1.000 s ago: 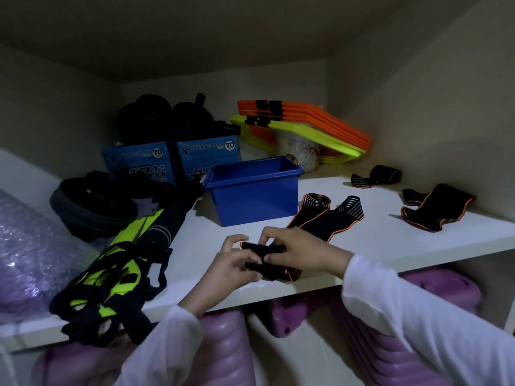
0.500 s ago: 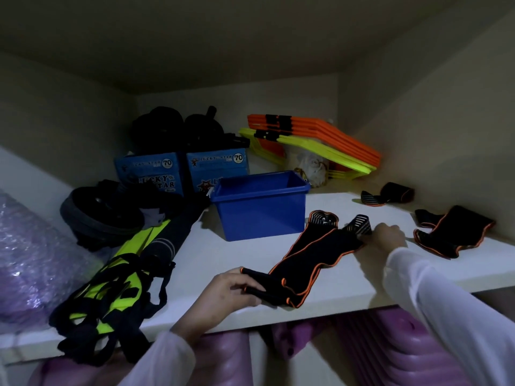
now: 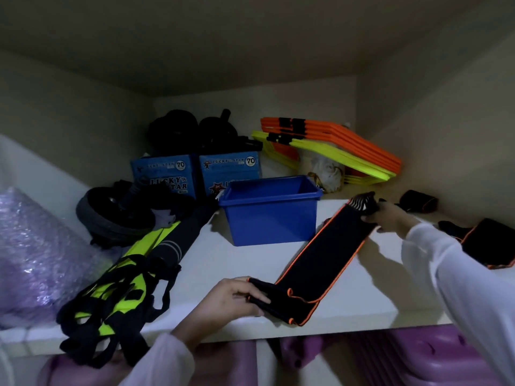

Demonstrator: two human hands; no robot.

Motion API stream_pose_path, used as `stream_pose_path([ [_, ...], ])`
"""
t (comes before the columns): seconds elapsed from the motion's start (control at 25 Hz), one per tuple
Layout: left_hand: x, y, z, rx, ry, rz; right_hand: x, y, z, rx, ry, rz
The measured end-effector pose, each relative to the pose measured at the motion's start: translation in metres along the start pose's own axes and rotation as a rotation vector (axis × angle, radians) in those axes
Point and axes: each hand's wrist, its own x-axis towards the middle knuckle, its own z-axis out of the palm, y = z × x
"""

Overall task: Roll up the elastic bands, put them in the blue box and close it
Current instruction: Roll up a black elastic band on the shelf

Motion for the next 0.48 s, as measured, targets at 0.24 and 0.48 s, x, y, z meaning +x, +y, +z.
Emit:
stream_pose_path([
  [0.24,0.004,0.002,0.003,0.011,-0.035,-0.036,0.031,-0.004,0.047,-0.325,0.015,-0.167],
  [0.48,0.007,-0.002,-0.001,0.091,-0.011,-0.050,0.026,0.019,0.059,-0.433,0.010,-0.082],
])
